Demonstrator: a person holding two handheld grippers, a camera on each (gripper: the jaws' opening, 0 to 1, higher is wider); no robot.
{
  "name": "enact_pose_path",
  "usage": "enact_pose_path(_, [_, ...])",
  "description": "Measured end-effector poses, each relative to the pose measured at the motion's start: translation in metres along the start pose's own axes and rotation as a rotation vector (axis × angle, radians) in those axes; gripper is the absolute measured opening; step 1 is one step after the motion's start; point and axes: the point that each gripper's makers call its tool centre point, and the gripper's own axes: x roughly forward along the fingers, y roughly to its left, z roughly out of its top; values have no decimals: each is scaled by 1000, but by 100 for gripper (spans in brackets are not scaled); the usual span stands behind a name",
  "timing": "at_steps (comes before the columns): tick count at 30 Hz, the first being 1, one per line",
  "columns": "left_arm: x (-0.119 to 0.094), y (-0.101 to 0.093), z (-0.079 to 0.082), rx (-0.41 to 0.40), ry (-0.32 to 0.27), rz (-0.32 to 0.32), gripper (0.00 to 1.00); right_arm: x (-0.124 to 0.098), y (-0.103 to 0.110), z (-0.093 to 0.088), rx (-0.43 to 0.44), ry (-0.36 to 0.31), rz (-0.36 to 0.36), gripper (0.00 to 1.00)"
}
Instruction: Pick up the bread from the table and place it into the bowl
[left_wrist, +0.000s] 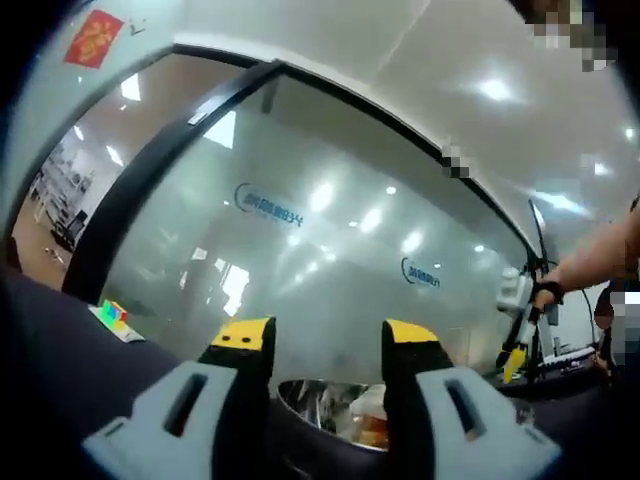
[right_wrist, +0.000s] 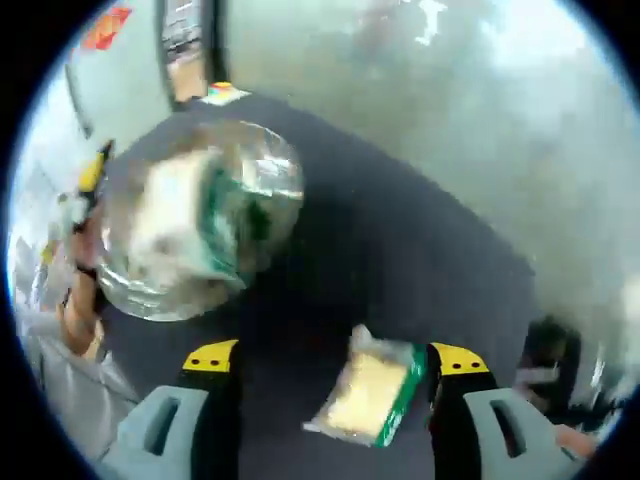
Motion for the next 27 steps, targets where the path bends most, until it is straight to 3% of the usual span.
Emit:
enact_pose_path(1, [0,-1,0,5,2,-4,36,18,-14,-24,26,73,-29,75])
enact_pose_path(3, [0,0,0,10,4,-5,36,32,-23,-38,29,105,-42,79])
enact_pose_path(4, [0,4,0,5,3,4,36,42,-27,-45,75,117,-44,85])
enact_pose_path(6, [-1,11,3,-13,-7,25,36,54,-21,-48,98,114,21,89])
enact_pose_path(9, [-3,15,9,-40,-31,35,36,62,-26,-48,102,136,-2,89])
enact_pose_path(12, [-2,16,9,-53,-34,35,36,68,-21,-45,194,131,36,78])
enact_pose_path(14, [-2,16,8,-59,-28,35,36,73,-24,-48,187,152,18,70])
enact_pose_path(15, [-2,16,7,-61,-27,35,36,73,-30,-50,189,169,-16,61])
enact_pose_path(20, [-2,15,7,-65,-28,33,36,80,-17,-52,210,191,24,54])
enact_pose_path(27, [-2,19,8,-78,-35,42,36,77,-17,-54,202,211,0,49])
